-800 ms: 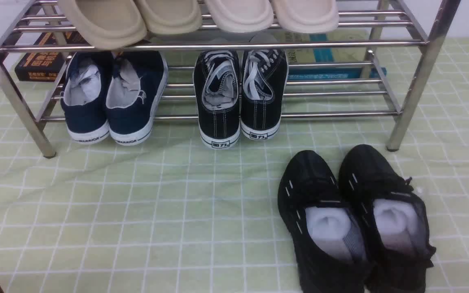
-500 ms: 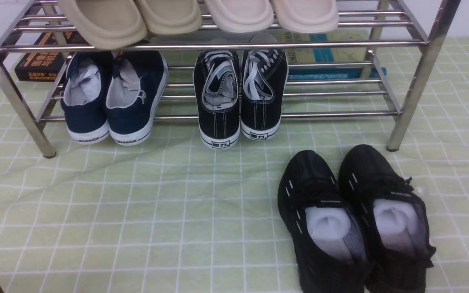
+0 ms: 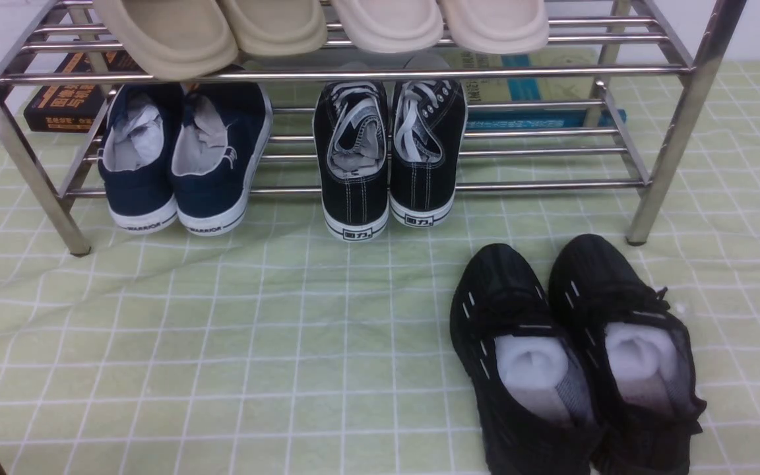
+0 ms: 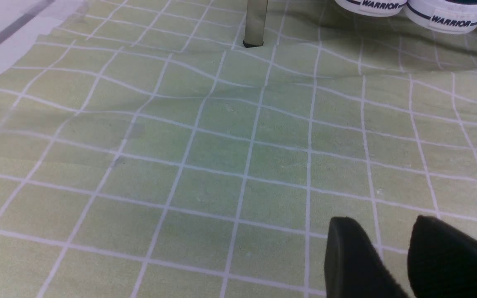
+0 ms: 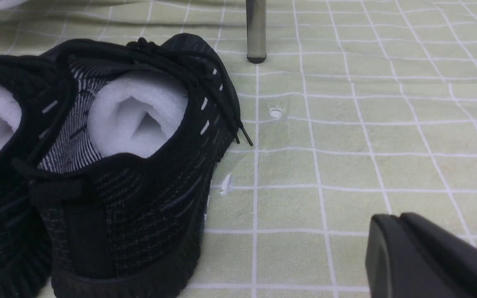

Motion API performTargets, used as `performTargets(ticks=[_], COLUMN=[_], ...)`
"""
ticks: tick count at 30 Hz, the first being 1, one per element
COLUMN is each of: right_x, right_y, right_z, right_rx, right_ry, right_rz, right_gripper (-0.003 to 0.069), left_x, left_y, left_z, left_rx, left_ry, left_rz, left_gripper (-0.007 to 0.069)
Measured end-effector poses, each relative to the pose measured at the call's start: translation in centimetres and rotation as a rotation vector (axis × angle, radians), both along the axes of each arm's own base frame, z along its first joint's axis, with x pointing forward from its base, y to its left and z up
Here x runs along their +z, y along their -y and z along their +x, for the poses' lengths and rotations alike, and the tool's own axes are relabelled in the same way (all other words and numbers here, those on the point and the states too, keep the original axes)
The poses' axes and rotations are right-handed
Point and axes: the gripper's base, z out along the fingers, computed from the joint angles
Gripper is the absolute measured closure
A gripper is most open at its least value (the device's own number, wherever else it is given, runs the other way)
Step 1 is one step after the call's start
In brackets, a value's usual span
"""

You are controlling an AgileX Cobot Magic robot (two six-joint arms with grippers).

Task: Take the shoes off the shelf with your hand from the green coffee tablecloth.
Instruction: 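Grasp the leftmost shoe on the bottom shelf of the shoe rack with the left gripper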

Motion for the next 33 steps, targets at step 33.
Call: performTargets(ticks=[33], right_x=[0.0], right_y=[0.0], right_z=[0.0], right_rx=[0.0], right_ry=[0.0], right_rz=[0.001], right_gripper=[0.0622], left_x=[3.3], left_y=[1.6], left_z=[0.0], left_rx=[0.032], left_ry=[0.146], left_rz=[-0.949], left_gripper=[0.0524])
